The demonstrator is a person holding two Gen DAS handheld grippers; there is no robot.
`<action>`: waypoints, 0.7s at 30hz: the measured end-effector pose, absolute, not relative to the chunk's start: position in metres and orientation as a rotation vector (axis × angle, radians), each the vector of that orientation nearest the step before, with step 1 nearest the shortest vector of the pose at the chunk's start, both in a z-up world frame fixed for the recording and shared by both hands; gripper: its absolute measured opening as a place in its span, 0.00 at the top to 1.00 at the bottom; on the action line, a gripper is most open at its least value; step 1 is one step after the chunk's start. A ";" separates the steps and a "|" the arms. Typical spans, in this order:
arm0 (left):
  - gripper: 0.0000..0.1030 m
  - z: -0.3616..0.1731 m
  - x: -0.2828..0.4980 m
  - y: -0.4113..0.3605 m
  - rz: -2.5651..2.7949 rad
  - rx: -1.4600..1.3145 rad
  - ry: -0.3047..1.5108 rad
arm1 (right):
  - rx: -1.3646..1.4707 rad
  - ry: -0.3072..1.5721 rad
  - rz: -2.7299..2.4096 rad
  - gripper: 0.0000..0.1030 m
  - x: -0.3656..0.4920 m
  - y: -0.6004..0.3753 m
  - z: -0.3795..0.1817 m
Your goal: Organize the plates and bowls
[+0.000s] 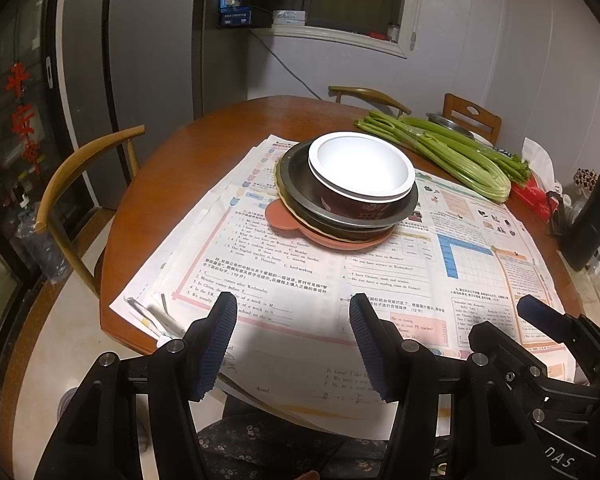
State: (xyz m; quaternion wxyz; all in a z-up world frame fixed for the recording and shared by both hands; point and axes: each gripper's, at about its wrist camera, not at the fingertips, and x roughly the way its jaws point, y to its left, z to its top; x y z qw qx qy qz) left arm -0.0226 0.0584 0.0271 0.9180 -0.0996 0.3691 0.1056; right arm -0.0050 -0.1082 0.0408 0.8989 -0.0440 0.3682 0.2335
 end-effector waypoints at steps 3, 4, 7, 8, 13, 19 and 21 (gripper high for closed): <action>0.41 0.026 -0.022 0.058 0.217 -0.205 0.762 | -0.089 0.763 0.484 0.30 -0.005 -0.108 0.041; 0.41 0.026 -0.022 0.058 0.217 -0.205 0.763 | -0.087 0.763 0.482 0.30 -0.005 -0.109 0.041; 0.41 0.027 -0.022 0.058 0.218 -0.206 0.762 | -0.081 0.762 0.480 0.30 -0.005 -0.110 0.042; 0.41 0.026 -0.022 0.059 0.221 -0.207 0.763 | -0.081 0.761 0.480 0.30 -0.006 -0.110 0.042; 0.41 0.023 -0.019 0.059 0.227 -0.209 0.777 | -0.077 0.746 0.475 0.30 -0.006 -0.113 0.043; 0.41 0.021 -0.018 0.059 0.234 -0.206 0.781 | -0.060 0.753 0.459 0.30 0.000 -0.117 0.045; 0.41 0.020 -0.017 0.061 0.241 -0.207 0.789 | -0.047 0.752 0.448 0.30 0.005 -0.121 0.046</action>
